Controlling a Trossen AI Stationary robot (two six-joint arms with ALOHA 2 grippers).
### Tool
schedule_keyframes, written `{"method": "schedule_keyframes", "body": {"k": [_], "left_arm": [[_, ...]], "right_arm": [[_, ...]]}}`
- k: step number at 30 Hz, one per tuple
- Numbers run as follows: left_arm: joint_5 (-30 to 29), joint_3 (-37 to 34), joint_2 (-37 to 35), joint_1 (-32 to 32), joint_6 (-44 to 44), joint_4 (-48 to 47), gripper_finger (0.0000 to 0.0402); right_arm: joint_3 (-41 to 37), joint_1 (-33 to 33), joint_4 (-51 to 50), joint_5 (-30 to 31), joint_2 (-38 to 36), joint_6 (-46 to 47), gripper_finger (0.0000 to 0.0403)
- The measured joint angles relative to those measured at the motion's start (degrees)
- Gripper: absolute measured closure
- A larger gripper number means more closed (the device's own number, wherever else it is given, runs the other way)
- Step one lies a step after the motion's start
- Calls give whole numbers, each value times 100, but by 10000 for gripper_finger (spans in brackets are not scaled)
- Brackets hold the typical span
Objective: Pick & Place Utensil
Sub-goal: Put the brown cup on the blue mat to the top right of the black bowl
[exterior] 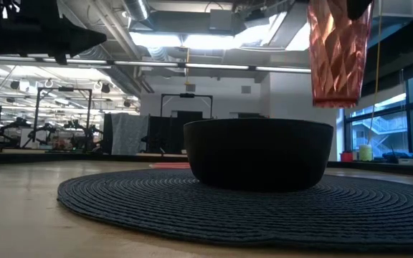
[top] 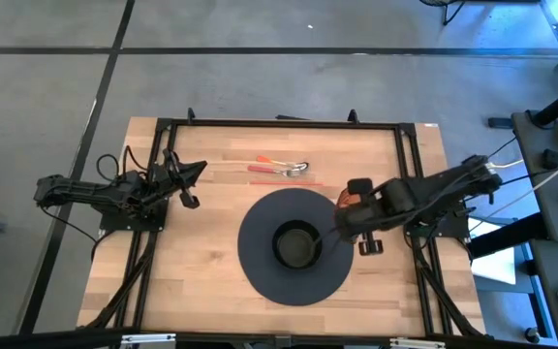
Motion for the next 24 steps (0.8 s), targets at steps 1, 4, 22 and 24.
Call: {"method": "schedule_keyframes", "body": {"k": [1, 4, 22, 24], "left_arm": [[-1, 0, 0, 0, -3, -1, 399], [-1, 0, 0, 0, -5, -10, 399], [-20, 0, 0, 0, 14, -73, 396], [-28, 0, -1, 0, 14, -71, 394]], "right_arm": [[0, 33, 14, -1, 90, -97, 391], [-2, 66, 177, -2, 336, -360, 391], [-1368, -316, 1396, -168, -223, -875, 391], [-1608, -437, 1416, -196, -232, -894, 391]]}}
